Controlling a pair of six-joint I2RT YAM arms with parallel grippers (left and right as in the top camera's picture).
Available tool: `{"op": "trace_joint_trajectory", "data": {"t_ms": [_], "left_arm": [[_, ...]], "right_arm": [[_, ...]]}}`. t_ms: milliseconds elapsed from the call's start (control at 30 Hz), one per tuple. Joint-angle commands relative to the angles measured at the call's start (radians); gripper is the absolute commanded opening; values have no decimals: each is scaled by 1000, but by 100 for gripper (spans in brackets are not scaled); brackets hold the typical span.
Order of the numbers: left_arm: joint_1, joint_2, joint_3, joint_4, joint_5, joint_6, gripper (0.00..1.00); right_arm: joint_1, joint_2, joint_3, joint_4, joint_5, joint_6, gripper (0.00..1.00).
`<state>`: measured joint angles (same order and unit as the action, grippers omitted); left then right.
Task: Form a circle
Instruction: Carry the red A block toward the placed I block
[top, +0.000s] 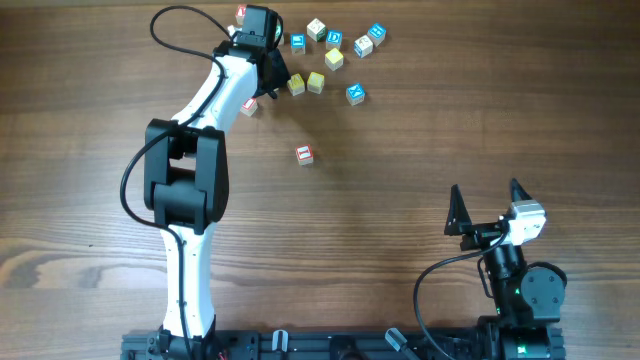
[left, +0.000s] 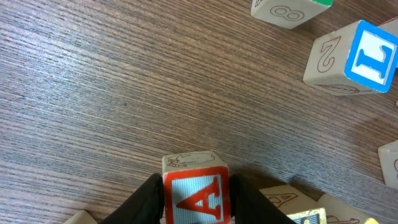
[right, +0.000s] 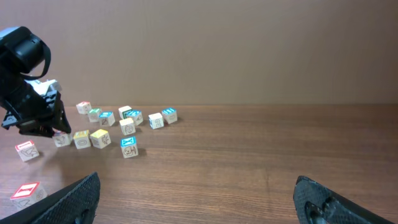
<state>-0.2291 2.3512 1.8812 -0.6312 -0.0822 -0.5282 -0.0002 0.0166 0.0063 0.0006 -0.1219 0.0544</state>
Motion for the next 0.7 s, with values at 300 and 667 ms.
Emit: {"op": "trace_joint_trajectory", "data": {"t_ms": [300, 667], "left_arm": [[-5, 17, -13, 8, -17, 5, 32], [15, -239, -9, -42, -16, 5, 27]], "right_arm": [[-4, 0, -1, 5, 18, -10, 100], [-4, 0, -1, 5, 18, -9, 100]]}}
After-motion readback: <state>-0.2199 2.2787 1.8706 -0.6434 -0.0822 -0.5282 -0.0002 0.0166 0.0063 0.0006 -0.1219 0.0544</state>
